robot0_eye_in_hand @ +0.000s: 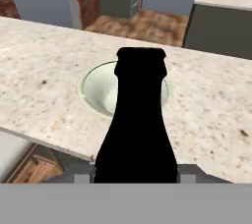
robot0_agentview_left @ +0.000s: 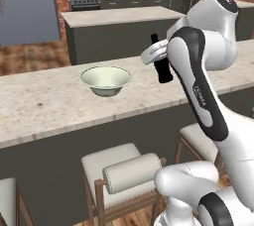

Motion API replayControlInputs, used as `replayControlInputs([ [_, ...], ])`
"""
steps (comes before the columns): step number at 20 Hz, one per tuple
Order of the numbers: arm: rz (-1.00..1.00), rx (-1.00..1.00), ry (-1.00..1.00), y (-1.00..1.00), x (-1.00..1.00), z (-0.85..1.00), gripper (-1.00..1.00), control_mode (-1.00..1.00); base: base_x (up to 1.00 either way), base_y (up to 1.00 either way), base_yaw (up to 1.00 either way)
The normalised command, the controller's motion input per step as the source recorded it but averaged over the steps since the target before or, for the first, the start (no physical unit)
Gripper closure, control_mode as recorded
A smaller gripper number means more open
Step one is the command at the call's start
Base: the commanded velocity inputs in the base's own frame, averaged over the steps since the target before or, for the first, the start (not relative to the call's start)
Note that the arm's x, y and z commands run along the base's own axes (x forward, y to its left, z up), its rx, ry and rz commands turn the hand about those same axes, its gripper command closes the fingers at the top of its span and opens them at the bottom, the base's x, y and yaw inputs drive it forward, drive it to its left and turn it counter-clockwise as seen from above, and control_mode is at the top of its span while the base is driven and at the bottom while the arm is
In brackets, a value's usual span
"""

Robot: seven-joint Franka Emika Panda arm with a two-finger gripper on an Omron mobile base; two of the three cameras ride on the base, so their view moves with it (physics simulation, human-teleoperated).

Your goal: Open the fridge, grab two sodas, and place both sodas inside the bowl with ice on the dining counter.

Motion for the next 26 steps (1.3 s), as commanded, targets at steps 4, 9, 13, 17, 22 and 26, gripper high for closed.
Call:
replayControlInputs([
  [4,0.09,-0.18,0.24,0.66,0.87,-0.04,1.0,-1.0,0.0,0.0,0.0],
  [9,0.08,-0.16,0.13,0.49,0.8,-0.12,1.0,-1.0,0.0,0.0,0.0],
  [13,0.07,-0.21,0.08,0.51,0.58,-0.39,1.0,-1.0,0.0,0.0,0.0],
  [17,0.1,-0.19,0.03,0.36,0.36,-0.49,1.0,-1.0,0.0,0.0,0.0],
  [22,0.09,-0.05,0.0,0.07,0.07,-0.42,1.0,-1.0,0.0,0.0,0.0],
  [26,0.04,0.0,0.01,0.0,0.07,-0.25,1.0,-1.0,0.0,0.0,0.0],
])
